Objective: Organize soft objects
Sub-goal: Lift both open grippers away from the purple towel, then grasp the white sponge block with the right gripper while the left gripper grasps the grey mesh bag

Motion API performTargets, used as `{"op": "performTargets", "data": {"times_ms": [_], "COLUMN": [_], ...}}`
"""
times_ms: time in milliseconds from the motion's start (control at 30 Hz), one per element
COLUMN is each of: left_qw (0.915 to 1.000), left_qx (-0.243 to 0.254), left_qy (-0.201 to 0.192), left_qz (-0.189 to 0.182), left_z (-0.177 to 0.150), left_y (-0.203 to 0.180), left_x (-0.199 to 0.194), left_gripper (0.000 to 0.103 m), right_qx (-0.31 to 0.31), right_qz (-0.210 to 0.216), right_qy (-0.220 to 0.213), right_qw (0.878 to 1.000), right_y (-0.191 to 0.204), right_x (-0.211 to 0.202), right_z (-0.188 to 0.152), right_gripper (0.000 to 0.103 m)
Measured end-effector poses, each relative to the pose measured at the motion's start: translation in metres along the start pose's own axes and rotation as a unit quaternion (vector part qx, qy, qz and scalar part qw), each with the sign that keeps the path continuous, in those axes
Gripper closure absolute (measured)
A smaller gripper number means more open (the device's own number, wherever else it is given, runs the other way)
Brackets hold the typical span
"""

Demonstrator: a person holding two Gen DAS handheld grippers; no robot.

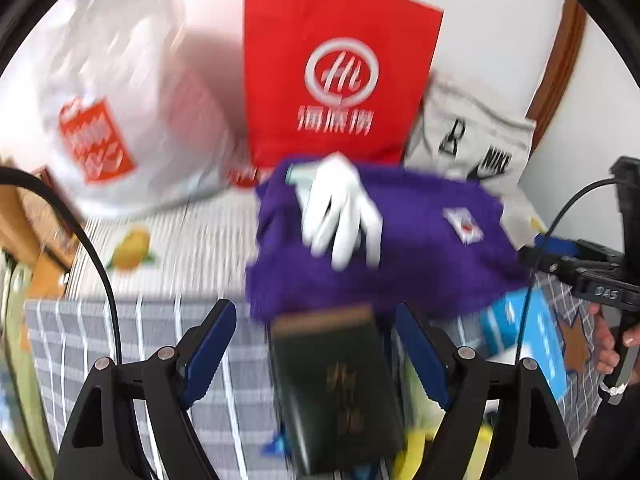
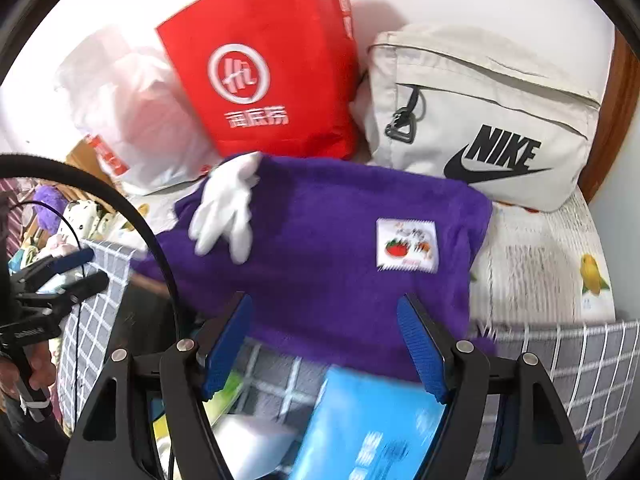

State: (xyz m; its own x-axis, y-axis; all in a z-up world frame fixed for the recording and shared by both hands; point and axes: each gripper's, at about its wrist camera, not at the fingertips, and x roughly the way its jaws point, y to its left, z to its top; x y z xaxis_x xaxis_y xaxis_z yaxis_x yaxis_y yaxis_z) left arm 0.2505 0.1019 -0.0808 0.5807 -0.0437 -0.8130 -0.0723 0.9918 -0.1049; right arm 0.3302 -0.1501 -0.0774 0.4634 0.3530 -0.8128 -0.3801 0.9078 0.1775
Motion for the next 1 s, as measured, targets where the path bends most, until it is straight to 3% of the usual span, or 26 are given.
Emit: {"op": "performTargets", "data": {"times_ms": [200, 367, 567, 733, 900, 1000], "left_qw": [0.9994, 0.9989, 0.9937, 0.9970, 0.9986, 0.9990], "left_qx": [-0.020, -0.025, -0.085, -0.063, -0.021, -0.015], "left_qy": [0.018, -0.005, -0.008, -0.010, -0.023, -0.015], "left_qz": [-0.024, -0.040, -0.072, -0.042, 0.044, 0.039], "left_z": [-0.044, -0.077, -0.111, -0.127, -0.137, -0.140], "left_y": [0.007, 0.001, 0.007, 0.003, -0.004, -0.002], "left_x": [-0.021, -0.048, -0.062, -0.068, -0.075, -0.075], "left_gripper": [0.023, 0.022, 0.022, 0.022, 0.022, 0.022], "right_qx": [0.001, 0.006, 0.001, -0.022, -0.009, -0.004], "right_qz": [0.013, 0.014, 0.016, -0.013, -0.045, -0.053], "right_qy": [-0.026, -0.041, -0.038, -0.041, -0.044, -0.043], "right_qw": [1.000, 0.999, 0.999, 0.999, 0.998, 0.998], "right_y": [0.020, 0.032, 0.054, 0.073, 0.074, 0.072], "right_x": [-0.038, -0.063, -0.061, -0.047, -0.032, -0.022], "right_z": [-0.038, -0.077, -0.112, -0.127, -0.130, -0.128], "right_gripper": [0.028, 0.026, 0.027, 0.027, 0.031, 0.034]}}
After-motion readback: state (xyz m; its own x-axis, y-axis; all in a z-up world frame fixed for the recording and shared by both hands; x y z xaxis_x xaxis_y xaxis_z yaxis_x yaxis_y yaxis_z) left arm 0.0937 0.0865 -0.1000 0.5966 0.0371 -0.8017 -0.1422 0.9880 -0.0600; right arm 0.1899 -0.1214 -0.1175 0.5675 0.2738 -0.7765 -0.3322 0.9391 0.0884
